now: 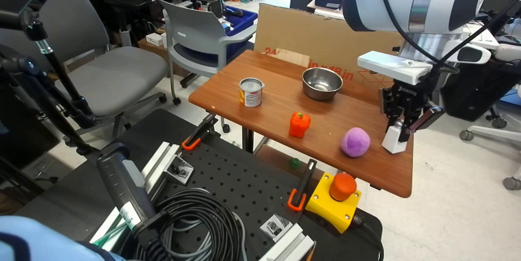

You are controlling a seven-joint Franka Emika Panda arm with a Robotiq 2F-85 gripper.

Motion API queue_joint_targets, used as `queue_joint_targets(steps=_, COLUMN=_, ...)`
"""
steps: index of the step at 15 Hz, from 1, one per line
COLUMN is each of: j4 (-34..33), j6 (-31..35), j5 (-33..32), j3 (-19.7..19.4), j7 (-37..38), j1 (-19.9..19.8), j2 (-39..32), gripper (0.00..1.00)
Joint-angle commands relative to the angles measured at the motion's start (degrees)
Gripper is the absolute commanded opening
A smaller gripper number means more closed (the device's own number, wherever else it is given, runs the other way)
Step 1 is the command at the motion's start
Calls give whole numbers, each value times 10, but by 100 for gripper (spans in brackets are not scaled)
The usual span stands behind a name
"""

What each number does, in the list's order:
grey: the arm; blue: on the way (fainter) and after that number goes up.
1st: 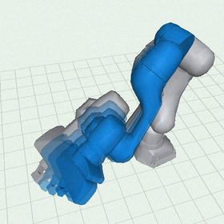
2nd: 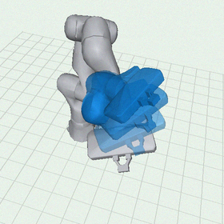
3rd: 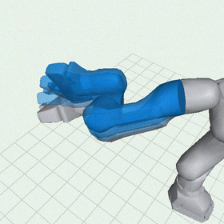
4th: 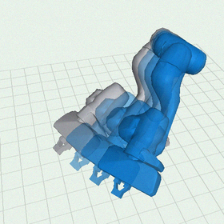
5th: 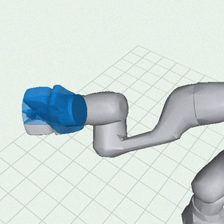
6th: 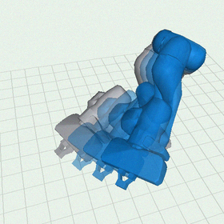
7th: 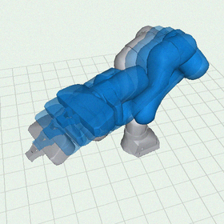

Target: Remove the shaker from the pot

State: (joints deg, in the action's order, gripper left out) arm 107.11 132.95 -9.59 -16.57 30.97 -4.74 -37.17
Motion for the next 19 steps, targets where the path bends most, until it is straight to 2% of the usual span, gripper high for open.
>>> queue_joint_targets(steps=1, j4=25, j6=24, j5=27, j3=10, j7=-25, j1=-10, j2=9, gripper=59)
queue_joint_targets(steps=3, j4=43, j6=27, j5=29, j3=12, j7=-39, j1=-6, j2=25, gripper=67)
queue_joint_targets(steps=7, j4=96, j6=34, j5=22, j3=28, j7=-84, j1=7, j2=88, gripper=97)
queue_joint_targets(steps=8, j4=101, j6=18, j5=24, j3=38, j7=-102, j1=11, j2=110, gripper=100)
queue_joint_targets(steps=11, j4=102, j6=-32, j5=28, j3=70, j7=-133, j1=26, j2=167, gripper=100)
queue_joint_targets(steps=13, j4=89, j6=-95, j5=48, j3=98, j7=-148, j1=34, j2=196, gripper=100)
queue_joint_targets(steps=14, j4=80, j6=-54, j5=24, j3=81, j7=-120, j1=29, j2=158, gripper=100)
queue_joint_targets(steps=16, j4=81, j6=-66, j5=24, j3=88, j7=-115, j1=37, j2=176, gripper=100)
queue_joint_targets(steps=19, j4=81, j6=-61, j5=24, j3=82, j7=-116, j1=31, j2=161, gripper=100)
